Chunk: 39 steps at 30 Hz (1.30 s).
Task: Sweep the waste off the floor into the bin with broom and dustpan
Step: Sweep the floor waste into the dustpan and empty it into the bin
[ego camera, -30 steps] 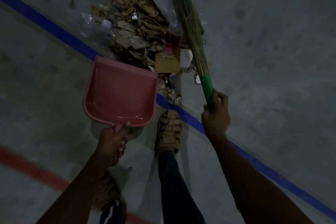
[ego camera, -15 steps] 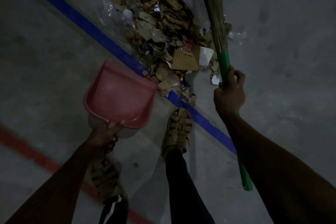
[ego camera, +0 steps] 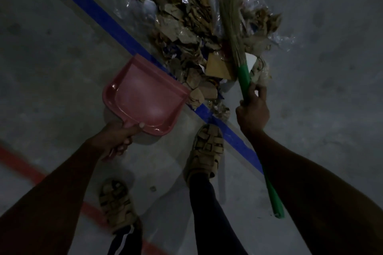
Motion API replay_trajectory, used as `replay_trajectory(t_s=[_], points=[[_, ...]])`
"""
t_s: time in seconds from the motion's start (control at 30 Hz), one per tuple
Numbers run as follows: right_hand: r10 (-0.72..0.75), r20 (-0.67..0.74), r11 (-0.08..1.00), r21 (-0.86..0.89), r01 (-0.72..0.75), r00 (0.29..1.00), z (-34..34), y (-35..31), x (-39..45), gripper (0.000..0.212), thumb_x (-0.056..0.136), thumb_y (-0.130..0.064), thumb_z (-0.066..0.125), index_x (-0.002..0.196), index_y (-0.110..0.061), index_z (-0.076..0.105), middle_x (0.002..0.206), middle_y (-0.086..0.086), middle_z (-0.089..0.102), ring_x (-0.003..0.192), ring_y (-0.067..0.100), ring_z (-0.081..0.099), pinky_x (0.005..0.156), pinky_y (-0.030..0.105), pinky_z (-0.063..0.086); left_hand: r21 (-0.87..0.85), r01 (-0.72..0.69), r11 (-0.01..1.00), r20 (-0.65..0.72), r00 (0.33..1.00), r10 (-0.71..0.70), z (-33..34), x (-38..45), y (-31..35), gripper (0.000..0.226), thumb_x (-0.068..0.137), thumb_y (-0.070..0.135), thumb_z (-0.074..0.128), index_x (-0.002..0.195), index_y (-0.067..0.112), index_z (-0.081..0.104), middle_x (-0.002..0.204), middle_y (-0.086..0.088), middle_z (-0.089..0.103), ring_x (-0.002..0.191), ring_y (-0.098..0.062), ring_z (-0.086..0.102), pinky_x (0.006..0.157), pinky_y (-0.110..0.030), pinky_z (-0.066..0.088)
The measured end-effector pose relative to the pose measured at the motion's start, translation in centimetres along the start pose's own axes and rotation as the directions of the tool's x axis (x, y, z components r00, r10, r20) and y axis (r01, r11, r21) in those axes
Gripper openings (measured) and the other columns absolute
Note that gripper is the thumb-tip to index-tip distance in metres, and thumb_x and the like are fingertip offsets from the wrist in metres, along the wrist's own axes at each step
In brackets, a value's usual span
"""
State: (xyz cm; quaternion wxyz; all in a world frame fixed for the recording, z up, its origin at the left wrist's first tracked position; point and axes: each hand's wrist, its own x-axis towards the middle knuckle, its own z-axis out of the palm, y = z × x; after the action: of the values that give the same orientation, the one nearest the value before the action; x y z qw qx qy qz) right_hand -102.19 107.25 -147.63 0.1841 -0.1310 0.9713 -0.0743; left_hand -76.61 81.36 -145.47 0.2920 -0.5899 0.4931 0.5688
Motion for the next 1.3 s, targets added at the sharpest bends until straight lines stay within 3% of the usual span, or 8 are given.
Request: replay_trajectory(t_s=[0.2, 0.4, 0.57, 0.63, 0.73, 0.87, 1.07, 1.3], points=[[-0.099, -0.016, 0.995, -0.018, 0.099, 0.995, -0.3, 0.7, -1.3, 0.057, 0.088, -0.011, 0.063, 0.14, -0.021, 0.044, 0.142, 0.002, 0.041, 0.094, 0.026, 0.059, 0.049, 0.016, 0.019, 0.045, -0.043, 0.998, 0.059, 0.997, 0.041, -2.2, 1.1, 2.1, 0.048, 0.093, 0.04, 0.071, 0.063, 0.009, 0.048, 0.044, -0.002, 0.038, 0.032, -0.011, 0.028, 0.041, -0.017, 0.025], [-0.07, -0.107, 0.998, -0.011, 0.069, 0.992, -0.9, -1.2, 2.4, 0.069, 0.084, -0.008, 0.063, 0.148, -0.021, 0.039, 0.142, 0.002, 0.041, 0.09, 0.025, 0.058, 0.053, 0.023, 0.03, 0.129, -0.023, 0.991, 0.052, 0.998, 0.016, -3.0, 2.6, 3.9, 0.047, 0.092, 0.04, 0.073, 0.068, 0.005, 0.051, 0.047, -0.005, 0.039, 0.031, -0.012, 0.03, 0.037, -0.017, 0.028], [-0.086, 0.004, 0.99, -0.11, 0.086, 0.996, -1.2, -2.8, 6.6, 0.078, 0.078, -0.011, 0.067, 0.149, -0.019, 0.036, 0.149, 0.004, 0.035, 0.107, 0.033, 0.056, 0.062, 0.036, 0.046, 0.102, -0.035, 0.994, 0.083, 0.996, 0.027, -3.0, 3.4, 4.0, 0.048, 0.089, 0.042, 0.075, 0.065, 0.007, 0.05, 0.046, -0.003, 0.039, 0.033, -0.012, 0.028, 0.039, -0.017, 0.026], [-0.122, 0.039, 0.982, -0.141, 0.126, 0.992, -1.2, -2.8, 7.3, 0.076, 0.076, -0.012, 0.068, 0.146, -0.017, 0.039, 0.149, 0.006, 0.035, 0.108, 0.035, 0.056, 0.062, 0.037, 0.045, 0.1, -0.034, 0.994, 0.095, 0.995, 0.024, -3.0, 3.6, 4.0, 0.049, 0.089, 0.041, 0.075, 0.063, 0.009, 0.048, 0.046, -0.003, 0.039, 0.033, -0.012, 0.028, 0.039, -0.016, 0.024], [-0.202, 0.063, 0.96, -0.185, 0.21, 0.977, -0.9, -2.3, 7.2, 0.076, 0.075, -0.009, 0.068, 0.146, -0.016, 0.042, 0.145, 0.005, 0.037, 0.101, 0.034, 0.057, 0.057, 0.032, 0.036, 0.112, -0.051, 0.992, 0.085, 0.995, 0.042, -3.2, 4.1, 4.2, 0.047, 0.089, 0.038, 0.075, 0.064, 0.007, 0.05, 0.047, -0.004, 0.039, 0.033, -0.012, 0.028, 0.038, -0.016, 0.024], [-0.327, 0.092, 0.925, -0.175, 0.339, 0.94, 0.3, -0.8, 5.4, 0.073, 0.074, -0.005, 0.068, 0.142, -0.015, 0.044, 0.143, 0.006, 0.041, 0.096, 0.034, 0.057, 0.054, 0.03, 0.036, 0.123, -0.072, 0.99, 0.079, 0.995, 0.063, -3.5, 4.9, 4.1, 0.047, 0.089, 0.038, 0.076, 0.063, 0.009, 0.051, 0.047, -0.004, 0.039, 0.036, -0.012, 0.028, 0.041, -0.018, 0.025], [-0.324, 0.129, 0.933, -0.122, 0.339, 0.937, 2.3, -0.8, 2.4, 0.068, 0.077, -0.009, 0.066, 0.142, -0.016, 0.046, 0.143, 0.005, 0.042, 0.089, 0.034, 0.057, 0.048, 0.029, 0.037, 0.089, -0.08, 0.993, 0.074, 0.995, 0.073, -2.3, 5.4, 1.9, 0.047, 0.089, 0.036, 0.075, 0.062, 0.007, 0.049, 0.045, -0.003, 0.037, 0.035, -0.013, 0.029, 0.039, -0.018, 0.025], [-0.431, 0.151, 0.897, -0.032, 0.44, 0.89, 1.7, 0.1, -0.8, 0.059, 0.078, -0.025, 0.052, 0.137, -0.019, 0.051, 0.141, 0.002, 0.046, 0.083, 0.031, 0.063, 0.05, 0.029, 0.042, 0.01, -0.097, 0.995, 0.06, 0.994, 0.096, -0.7, 5.7, -0.7, 0.043, 0.091, 0.036, 0.074, 0.068, 0.008, 0.051, 0.048, -0.006, 0.038, 0.036, -0.012, 0.03, 0.043, -0.019, 0.026]])
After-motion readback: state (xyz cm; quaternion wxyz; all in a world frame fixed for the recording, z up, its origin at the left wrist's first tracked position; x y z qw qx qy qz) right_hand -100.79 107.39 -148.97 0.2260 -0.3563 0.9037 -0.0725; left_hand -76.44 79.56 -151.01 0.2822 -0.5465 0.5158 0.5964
